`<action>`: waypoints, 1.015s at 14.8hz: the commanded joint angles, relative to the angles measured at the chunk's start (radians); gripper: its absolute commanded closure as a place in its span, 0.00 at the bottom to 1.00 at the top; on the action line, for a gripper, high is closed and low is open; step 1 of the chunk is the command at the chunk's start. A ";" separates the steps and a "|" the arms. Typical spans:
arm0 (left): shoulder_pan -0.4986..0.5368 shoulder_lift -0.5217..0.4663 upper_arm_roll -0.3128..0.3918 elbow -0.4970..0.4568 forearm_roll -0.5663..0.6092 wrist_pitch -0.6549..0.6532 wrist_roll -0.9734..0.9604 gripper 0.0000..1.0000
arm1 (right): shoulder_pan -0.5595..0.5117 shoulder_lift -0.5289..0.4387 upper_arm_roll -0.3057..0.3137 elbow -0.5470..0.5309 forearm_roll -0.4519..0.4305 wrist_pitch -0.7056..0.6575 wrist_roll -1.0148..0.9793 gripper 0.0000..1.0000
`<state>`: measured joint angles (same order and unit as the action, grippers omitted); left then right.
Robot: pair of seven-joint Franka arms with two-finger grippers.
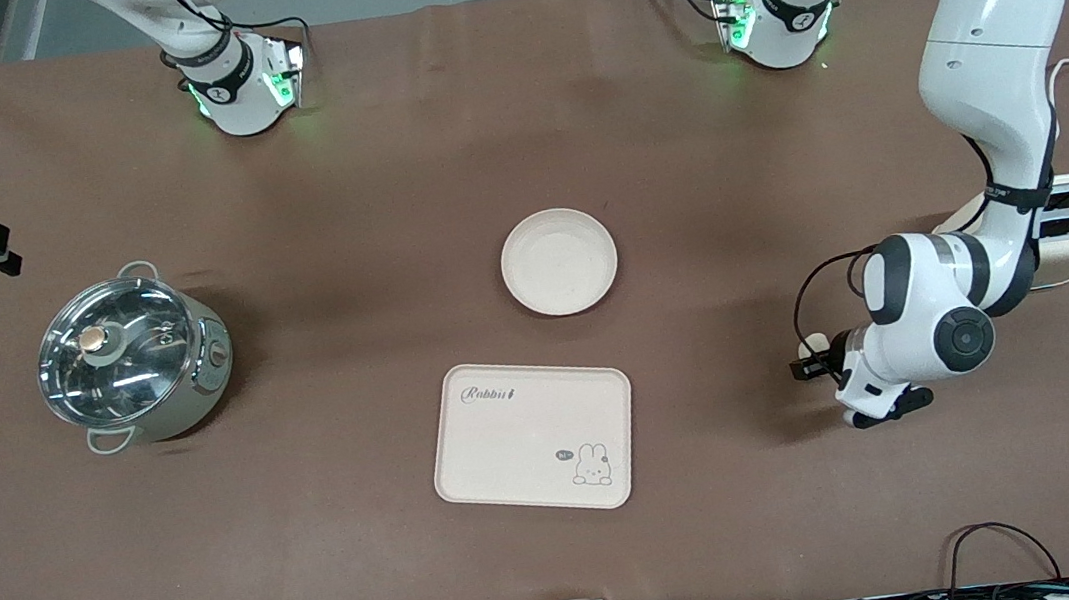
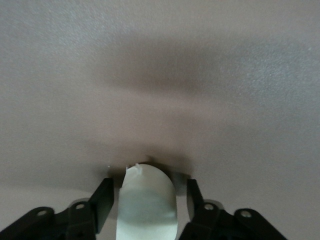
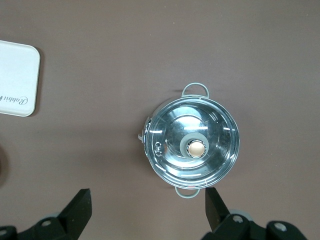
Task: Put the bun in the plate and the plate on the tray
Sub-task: 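Close the left gripper on the white bun and lift it, then carry the bun over the white plate and release it inside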
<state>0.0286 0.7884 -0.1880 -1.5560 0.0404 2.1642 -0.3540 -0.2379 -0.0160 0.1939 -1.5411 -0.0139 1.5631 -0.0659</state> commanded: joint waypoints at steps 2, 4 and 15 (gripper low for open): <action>-0.012 -0.021 -0.019 -0.012 -0.016 -0.013 -0.014 0.75 | -0.005 -0.012 0.004 -0.013 0.008 0.000 -0.006 0.00; -0.015 -0.029 -0.063 -0.010 -0.014 -0.046 -0.093 0.82 | -0.005 -0.012 0.004 -0.013 0.008 0.000 -0.006 0.00; -0.303 -0.052 -0.300 -0.009 -0.001 -0.109 -0.860 0.76 | -0.005 -0.012 0.004 -0.011 0.008 -0.009 -0.008 0.00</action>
<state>-0.2220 0.7393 -0.4963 -1.5537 0.0383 2.0574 -1.1393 -0.2378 -0.0160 0.1943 -1.5411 -0.0139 1.5579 -0.0659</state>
